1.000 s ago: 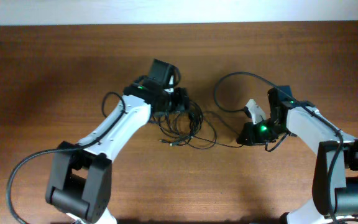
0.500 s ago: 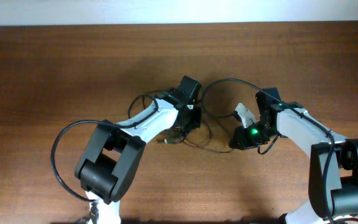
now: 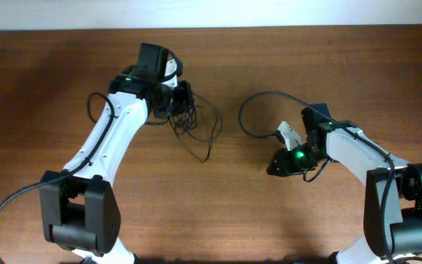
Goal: Untangle cables
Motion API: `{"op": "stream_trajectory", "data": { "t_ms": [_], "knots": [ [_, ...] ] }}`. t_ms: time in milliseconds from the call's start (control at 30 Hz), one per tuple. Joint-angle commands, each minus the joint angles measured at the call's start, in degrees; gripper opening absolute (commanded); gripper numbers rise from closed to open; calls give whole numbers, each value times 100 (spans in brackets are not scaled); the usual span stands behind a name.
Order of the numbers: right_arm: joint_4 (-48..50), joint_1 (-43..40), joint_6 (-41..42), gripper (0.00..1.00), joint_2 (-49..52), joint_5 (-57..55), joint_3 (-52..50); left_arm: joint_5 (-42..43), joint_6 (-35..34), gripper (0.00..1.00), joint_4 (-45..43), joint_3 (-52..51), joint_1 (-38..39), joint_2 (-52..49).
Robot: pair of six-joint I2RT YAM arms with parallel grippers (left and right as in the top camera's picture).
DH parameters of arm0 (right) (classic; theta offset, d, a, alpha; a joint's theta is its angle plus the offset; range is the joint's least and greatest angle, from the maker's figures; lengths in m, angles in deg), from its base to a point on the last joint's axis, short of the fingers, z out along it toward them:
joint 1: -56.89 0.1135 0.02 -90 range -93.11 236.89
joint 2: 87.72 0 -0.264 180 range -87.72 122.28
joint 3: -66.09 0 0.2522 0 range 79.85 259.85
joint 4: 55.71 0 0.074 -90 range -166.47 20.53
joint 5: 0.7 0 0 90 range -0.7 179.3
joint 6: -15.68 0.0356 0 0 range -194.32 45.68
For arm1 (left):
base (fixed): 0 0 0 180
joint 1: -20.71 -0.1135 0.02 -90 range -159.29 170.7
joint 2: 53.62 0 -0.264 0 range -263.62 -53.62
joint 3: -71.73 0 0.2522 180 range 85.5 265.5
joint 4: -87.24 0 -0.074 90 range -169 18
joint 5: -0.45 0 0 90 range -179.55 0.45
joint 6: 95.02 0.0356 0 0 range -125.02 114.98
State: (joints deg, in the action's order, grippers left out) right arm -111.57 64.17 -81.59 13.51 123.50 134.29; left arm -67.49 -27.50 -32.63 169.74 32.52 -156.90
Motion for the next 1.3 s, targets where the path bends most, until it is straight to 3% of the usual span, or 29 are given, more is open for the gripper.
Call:
{"op": "stream_trajectory", "data": {
  "t_ms": [0,100,233,433,500,567,600,733,800,1000,1167,1267],
  "knots": [
    [278,15,46,70,20,1895,-44,627,754,11,372,22,42,-17],
    [769,22,175,74,20,2881,-44,898,1305,17,496,22,50,-22],
    [1386,20,745,71,20,2879,-44,645,1338,19,476,22,50,-22],
    [1600,22,780,30,20,2815,-44,101,1309,31,468,22,57,-81],
    [1596,26,820,29,20,2817,-44,-179,1270,37,468,22,103,-199],
    [1596,66,933,29,20,2820,-44,-245,1270,56,442,22,146,-339],
    [1596,127,951,29,20,2846,-44,-243,1270,57,404,22,184,-428],
    [1596,450,970,31,20,2837,-44,-245,1272,58,310,22,297,-699],
    [1631,734,966,40,20,2793,-44,-243,1270,57,184,22,317,-879],
    [2100,1370,970,42,20,2500,-44,-240,1121,58,-92,22,317,-1303],
    [2282,1668,968,43,20,2328,-44,-240,1121,66,-90,17,345,-1517],
    [2339,1707,970,43,20,1639,-44,-240,1123,72,-144,17,400,-1523]
  ]
}}
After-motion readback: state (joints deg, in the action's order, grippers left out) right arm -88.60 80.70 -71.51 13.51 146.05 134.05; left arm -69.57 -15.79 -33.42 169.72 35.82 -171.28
